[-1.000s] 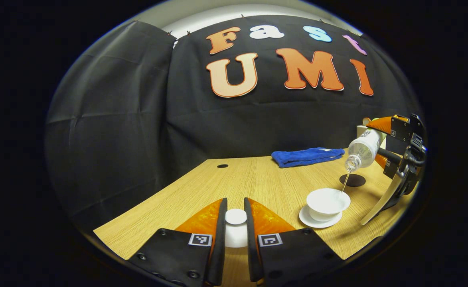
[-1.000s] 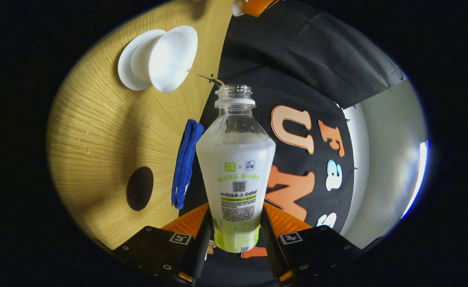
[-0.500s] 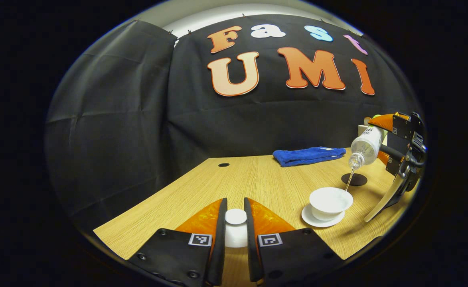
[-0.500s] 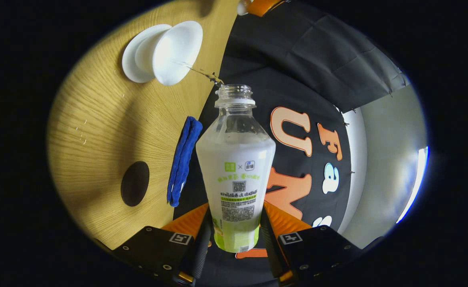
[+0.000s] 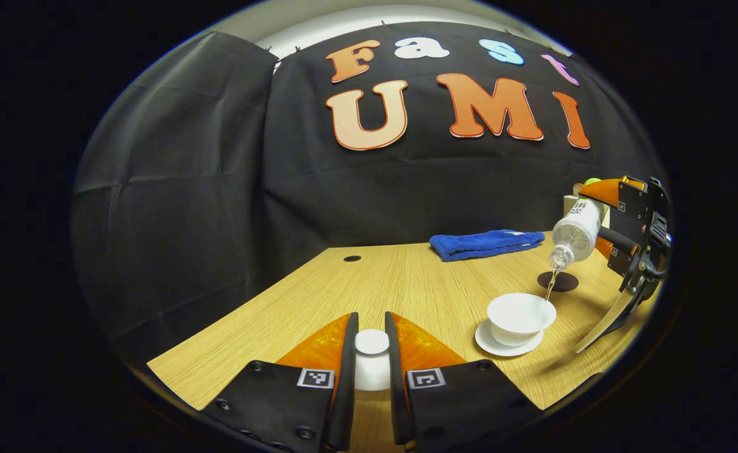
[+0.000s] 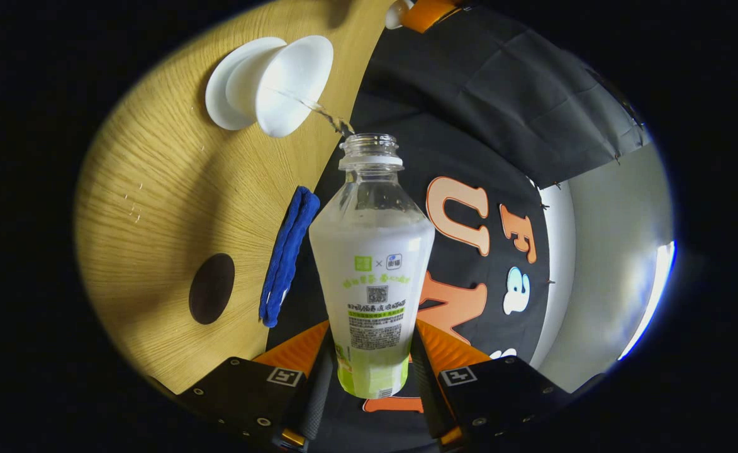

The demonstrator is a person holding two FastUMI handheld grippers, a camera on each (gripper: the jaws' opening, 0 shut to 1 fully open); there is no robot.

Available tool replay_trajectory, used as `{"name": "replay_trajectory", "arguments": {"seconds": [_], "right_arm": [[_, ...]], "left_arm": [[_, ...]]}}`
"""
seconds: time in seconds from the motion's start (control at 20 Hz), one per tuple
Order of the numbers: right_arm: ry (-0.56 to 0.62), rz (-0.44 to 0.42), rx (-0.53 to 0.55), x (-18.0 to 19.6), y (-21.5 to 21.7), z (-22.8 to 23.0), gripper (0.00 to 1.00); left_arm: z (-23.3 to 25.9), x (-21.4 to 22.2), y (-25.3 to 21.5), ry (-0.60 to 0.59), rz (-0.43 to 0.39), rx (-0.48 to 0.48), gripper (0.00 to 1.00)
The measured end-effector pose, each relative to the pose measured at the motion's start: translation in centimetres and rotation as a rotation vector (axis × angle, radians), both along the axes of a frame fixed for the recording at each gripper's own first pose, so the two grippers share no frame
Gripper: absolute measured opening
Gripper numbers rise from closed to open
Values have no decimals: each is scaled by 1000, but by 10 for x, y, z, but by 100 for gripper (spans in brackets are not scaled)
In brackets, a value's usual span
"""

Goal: Open the teacup lid with one hand, grasp the water bottle and pour water into the teacup with the other hand; after pouring, place the water bottle on the coaster and then close the teacup lid.

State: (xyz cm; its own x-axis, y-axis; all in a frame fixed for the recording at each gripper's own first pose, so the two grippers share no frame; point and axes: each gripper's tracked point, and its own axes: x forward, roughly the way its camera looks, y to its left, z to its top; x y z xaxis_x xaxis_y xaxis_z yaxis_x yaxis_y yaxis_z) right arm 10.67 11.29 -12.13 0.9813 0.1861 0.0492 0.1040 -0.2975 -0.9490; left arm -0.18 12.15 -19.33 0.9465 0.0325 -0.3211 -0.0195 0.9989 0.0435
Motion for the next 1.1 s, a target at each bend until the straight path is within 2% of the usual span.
{"name": "replay_trajectory", "arguments": {"seconds": [0.15, 0.2, 0.35, 0.4, 0.55, 1.1], "right_arm": [[-1, 10, -17, 0, 1, 0, 65], [2, 12, -25, 0, 1, -1, 65], [-2, 21, -52, -3, 2, -3, 65], [-1, 23, -51, -3, 1, -3, 65], [-4, 31, -44, -3, 4, -2, 65], [-15, 63, -120, 0, 10, 3, 65]], "left_arm": [[-4, -1, -2, 7, -7, -10, 29], [-4, 0, -2, 6, -7, -11, 26], [-9, -2, -2, 17, -8, -11, 28], [-10, -3, -2, 21, -8, -13, 26], [-11, -5, -2, 25, -8, -14, 28], [-6, -1, -5, 13, -27, -6, 28]]}}
